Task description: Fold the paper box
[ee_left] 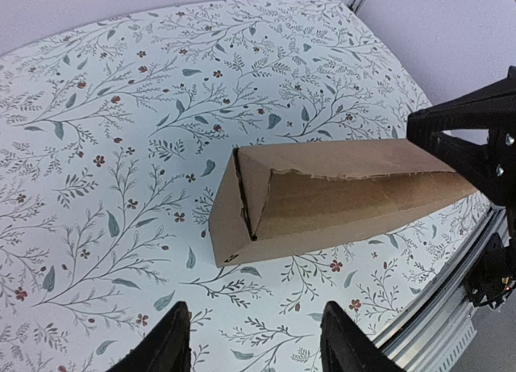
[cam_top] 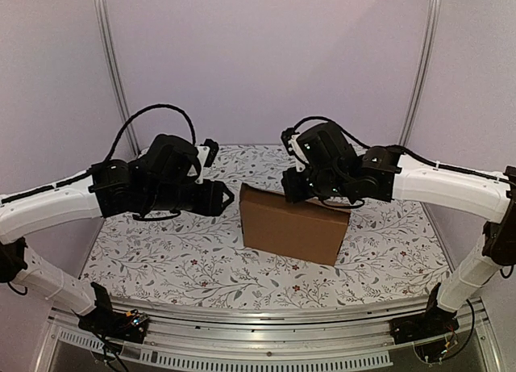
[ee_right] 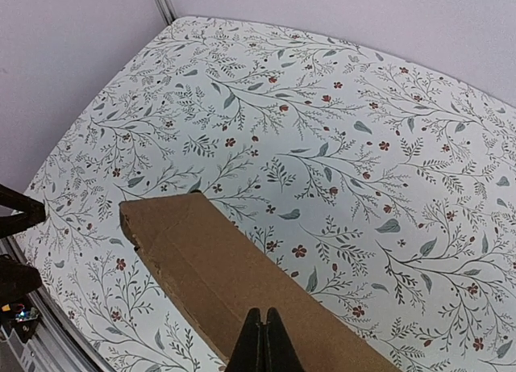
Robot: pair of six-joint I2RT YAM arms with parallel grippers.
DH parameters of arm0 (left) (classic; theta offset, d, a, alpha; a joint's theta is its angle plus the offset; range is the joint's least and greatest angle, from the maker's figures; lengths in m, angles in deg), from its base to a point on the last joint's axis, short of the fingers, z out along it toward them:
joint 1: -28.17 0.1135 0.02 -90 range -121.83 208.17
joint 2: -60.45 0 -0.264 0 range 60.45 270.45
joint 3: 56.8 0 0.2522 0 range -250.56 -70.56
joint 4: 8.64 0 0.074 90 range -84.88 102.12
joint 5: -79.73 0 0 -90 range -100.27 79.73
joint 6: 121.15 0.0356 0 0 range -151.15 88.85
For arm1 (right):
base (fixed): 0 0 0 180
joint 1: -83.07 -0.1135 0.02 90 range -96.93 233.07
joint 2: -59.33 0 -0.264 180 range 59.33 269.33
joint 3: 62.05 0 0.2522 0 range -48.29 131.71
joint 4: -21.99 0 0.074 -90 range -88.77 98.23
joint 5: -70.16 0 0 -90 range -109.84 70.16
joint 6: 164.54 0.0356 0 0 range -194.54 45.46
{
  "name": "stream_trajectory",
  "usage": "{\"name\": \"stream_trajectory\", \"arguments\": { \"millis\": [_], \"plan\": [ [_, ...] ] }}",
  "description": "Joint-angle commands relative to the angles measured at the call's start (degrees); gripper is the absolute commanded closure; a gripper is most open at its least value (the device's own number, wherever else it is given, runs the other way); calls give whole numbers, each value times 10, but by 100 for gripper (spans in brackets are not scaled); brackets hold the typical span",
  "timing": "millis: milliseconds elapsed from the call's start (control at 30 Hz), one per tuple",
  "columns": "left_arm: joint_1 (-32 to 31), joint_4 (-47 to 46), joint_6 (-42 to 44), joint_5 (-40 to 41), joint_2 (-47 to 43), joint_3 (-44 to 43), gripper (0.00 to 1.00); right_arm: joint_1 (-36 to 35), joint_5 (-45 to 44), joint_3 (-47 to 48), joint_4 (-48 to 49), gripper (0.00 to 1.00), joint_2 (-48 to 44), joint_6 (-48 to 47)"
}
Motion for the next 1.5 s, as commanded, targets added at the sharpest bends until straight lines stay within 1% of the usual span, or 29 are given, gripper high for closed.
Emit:
{"name": "stream_trajectory", "arguments": {
  "millis": [0, 133, 233, 433, 500, 567, 667, 733, 767, 800, 900, 1100, 1167, 1267, 1400, 1467],
  "plan": [
    [34, -9, 22, -42, -12, -5, 47, 1, 3, -52, 43, 100, 15, -8],
    [58, -30, 34, -68, 0, -22, 47, 2, 12, -118, 74, 100, 17, 9],
    [77, -47, 41, -96, 21, -43, 47, 1, 17, -146, 83, 100, 12, 21],
    [106, -75, 55, -156, 80, -96, 48, 1, 11, -162, 82, 100, -2, 22],
    [117, -77, 55, -188, 105, -118, 51, 1, 12, -161, 81, 100, -1, 20],
    [126, -85, 56, -205, 120, -132, 57, 1, 16, -161, 81, 100, 1, 21],
    [142, -108, 51, -250, 135, -133, 72, 1, 19, -160, 81, 100, 5, 22],
    [151, -126, 46, -289, 143, -124, 85, 1, 21, -160, 81, 100, 6, 21],
    [154, -134, 43, -300, 146, -116, 95, 1, 21, -160, 81, 100, 7, 21],
    [156, -142, 40, -312, 148, -105, 100, 1, 20, -160, 81, 100, 7, 20],
    [161, -188, 24, -350, 151, -47, 100, 1, 19, -159, 81, 100, 8, 18],
    [178, -346, -35, -413, 145, 133, 100, 1, 23, -162, 81, 100, 13, 23],
    [183, -365, -39, -422, 136, 160, 100, 1, 25, -162, 80, 100, 14, 24],
    [185, -347, -26, -430, 118, 150, 100, 1, 25, -160, 81, 100, 17, 25],
    [185, -306, -6, -430, 102, 100, 100, 1, 24, -151, 79, 100, 18, 25],
    [185, -304, -2, -432, 99, 76, 100, 1, 22, -146, 75, 100, 13, 24]
  ]
}}
